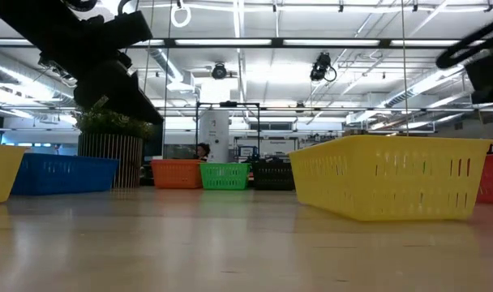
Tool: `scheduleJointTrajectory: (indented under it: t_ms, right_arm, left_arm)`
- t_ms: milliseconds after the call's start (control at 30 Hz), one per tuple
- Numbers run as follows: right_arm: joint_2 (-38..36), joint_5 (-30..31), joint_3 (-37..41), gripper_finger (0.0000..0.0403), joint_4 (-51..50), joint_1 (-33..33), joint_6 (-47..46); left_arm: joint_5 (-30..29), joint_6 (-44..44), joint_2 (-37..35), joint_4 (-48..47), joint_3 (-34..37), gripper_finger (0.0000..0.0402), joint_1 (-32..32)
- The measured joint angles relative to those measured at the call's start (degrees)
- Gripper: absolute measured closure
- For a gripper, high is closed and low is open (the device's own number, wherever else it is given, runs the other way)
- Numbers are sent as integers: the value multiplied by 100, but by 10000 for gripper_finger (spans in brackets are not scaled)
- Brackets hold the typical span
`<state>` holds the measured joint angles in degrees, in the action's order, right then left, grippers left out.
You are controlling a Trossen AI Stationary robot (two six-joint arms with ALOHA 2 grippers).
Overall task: Stack baskets by color
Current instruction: Stack the bottom red bin on top of the top red bin
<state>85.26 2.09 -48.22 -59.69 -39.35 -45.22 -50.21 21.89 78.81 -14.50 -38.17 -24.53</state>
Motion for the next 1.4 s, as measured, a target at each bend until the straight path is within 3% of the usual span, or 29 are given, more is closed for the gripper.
scheduleJointTrajectory:
  t_ms: [167,300,533,700,900,1067,1233,1400]
  right_arm:
    - [94,72,147,326,277,43,190]
    - [-45,602,103,391,641,208,454]
    - [-437,2285,-630,395,1103,734,2485]
    - [-989,2965,-755,395,1065,1799,3994]
    - [-1404,2631,-410,396,1311,4203,5976]
    - [-1325,1653,-158,396,2095,6179,7541]
    - [-1145,1179,-150,396,2446,7247,8266]
    - [-889,702,-148,392,2290,7678,8379]
  left_arm:
    - [7,-70,0,101,0,394,-2]
    - [8,-70,0,103,0,385,-2]
    - [11,-68,0,360,0,392,-2]
    - [12,-66,-2,429,0,392,-2]
    - [11,-68,-2,499,0,383,-2]
    - [10,-68,-2,493,0,393,-2]
    - [10,-67,-2,497,2,391,-2]
    - [8,-48,-2,601,2,383,-2]
